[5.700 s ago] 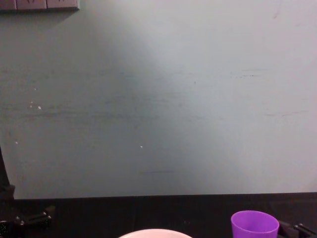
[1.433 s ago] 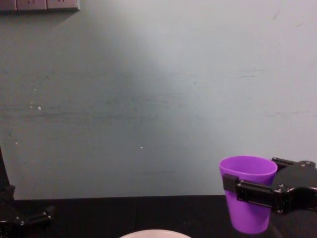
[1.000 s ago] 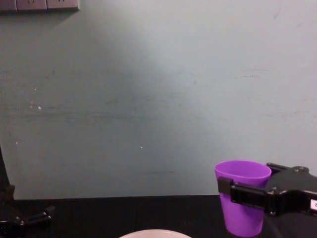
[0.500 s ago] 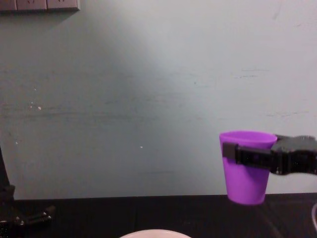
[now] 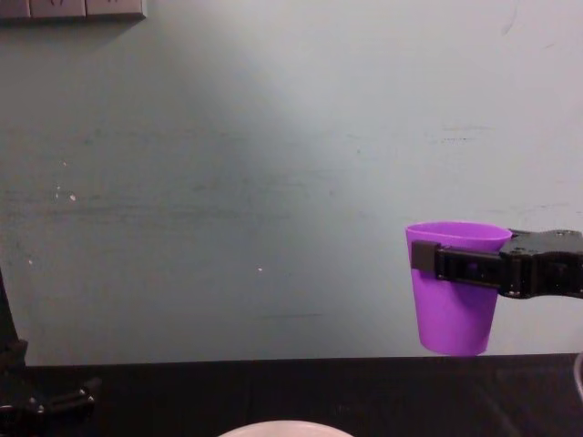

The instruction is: Pick up the cup and pour the mung beans from the cup into the bowl.

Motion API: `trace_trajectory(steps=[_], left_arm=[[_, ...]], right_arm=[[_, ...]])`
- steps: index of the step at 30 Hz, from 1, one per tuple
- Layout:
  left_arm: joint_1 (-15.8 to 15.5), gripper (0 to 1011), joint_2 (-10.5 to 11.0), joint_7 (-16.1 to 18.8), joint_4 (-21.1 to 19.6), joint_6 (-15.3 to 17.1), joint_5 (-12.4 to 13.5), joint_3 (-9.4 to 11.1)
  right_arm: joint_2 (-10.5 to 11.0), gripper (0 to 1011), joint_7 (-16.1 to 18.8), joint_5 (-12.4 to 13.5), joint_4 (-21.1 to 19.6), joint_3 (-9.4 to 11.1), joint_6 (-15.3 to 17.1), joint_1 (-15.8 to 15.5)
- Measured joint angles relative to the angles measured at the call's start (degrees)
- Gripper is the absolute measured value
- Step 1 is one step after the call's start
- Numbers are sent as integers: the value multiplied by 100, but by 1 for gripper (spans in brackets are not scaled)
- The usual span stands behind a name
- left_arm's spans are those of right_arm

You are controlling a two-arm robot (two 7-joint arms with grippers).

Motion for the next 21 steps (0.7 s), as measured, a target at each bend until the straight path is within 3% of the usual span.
trace_trajectory(steps=[21], left_arm=[[0, 1000, 0, 0, 0, 0, 0, 0]], right_arm=[[-16, 724, 25, -34, 33, -9, -43, -18]])
